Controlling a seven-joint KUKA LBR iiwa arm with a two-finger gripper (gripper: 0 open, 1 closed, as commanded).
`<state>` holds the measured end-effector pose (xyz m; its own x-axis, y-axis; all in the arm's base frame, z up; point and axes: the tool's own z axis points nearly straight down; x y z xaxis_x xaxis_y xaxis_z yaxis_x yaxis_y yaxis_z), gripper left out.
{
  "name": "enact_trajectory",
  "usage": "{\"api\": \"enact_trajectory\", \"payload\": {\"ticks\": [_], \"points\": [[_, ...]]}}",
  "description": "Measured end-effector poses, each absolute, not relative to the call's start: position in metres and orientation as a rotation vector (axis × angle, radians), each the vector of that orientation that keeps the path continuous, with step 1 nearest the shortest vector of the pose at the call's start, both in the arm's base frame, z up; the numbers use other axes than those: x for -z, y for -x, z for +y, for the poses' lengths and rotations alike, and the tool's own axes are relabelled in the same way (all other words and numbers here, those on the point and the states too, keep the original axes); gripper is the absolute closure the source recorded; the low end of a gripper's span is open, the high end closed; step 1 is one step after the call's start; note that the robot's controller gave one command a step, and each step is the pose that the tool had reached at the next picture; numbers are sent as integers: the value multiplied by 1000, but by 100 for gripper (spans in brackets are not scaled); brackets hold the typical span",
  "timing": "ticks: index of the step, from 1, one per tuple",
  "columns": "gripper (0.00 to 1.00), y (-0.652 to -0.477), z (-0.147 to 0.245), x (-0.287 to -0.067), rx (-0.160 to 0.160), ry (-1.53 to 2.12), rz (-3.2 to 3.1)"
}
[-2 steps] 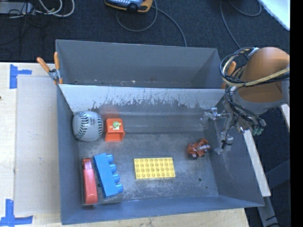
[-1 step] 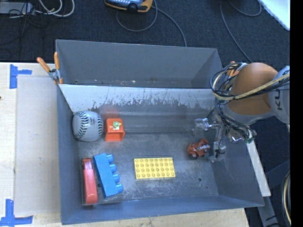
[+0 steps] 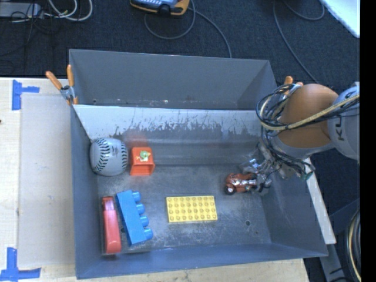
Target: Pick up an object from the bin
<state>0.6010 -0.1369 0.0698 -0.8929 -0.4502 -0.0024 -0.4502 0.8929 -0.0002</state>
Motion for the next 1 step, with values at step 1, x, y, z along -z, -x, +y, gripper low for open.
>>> {"api": "enact_trajectory", "payload": {"ticks": [1], "points": [[100, -601, -137, -70, -1, 727, 3054]]}}
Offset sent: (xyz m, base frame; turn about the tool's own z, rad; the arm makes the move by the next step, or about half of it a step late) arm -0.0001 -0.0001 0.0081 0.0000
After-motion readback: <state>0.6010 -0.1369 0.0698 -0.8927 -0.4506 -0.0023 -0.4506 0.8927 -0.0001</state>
